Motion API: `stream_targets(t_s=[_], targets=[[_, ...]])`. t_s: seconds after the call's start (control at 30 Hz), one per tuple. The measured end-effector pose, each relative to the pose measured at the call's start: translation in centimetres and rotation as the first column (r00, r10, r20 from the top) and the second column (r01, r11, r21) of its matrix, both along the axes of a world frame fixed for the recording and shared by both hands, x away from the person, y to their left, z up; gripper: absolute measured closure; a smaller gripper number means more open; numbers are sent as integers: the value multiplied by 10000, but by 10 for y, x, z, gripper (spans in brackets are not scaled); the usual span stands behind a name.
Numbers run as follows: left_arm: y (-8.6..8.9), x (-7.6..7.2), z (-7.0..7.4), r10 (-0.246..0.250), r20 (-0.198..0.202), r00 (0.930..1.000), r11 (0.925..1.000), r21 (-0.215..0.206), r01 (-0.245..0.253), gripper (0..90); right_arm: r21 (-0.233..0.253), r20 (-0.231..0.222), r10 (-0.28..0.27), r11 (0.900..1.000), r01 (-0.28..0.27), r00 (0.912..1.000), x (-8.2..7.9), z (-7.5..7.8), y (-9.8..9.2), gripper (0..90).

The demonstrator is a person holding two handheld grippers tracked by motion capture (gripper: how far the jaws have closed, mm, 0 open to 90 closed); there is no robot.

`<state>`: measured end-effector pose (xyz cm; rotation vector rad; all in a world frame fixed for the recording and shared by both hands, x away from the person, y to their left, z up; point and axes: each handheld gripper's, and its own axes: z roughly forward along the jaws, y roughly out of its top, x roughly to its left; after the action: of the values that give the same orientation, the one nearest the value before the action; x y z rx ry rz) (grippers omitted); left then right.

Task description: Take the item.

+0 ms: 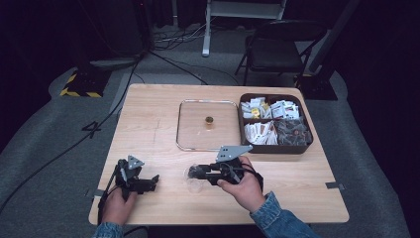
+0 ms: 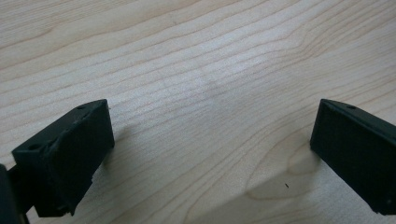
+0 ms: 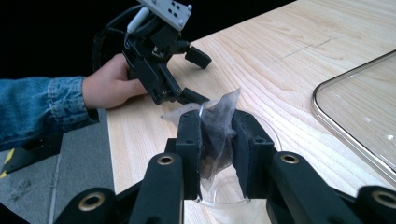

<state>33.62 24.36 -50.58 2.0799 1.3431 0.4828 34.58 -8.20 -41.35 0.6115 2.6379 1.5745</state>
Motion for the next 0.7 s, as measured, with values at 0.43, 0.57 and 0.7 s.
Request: stream_targets(t_s=[0.43, 0.57, 0.7], targets=[[0, 0, 0, -2, -1, 10000, 10000, 2, 2, 0, -553, 94, 6, 9985, -1, 10000, 1, -13, 6, 745], [0, 0, 0, 2, 0, 10000, 10000, 2, -2, 0, -544, 196, -9, 9985, 19, 9998, 0, -13, 6, 700], [0, 0, 0, -1, -16, 10000, 10000, -15, 1, 0, -324, 397, -170, 9993, 183, 9991, 0, -10, 5, 557]])
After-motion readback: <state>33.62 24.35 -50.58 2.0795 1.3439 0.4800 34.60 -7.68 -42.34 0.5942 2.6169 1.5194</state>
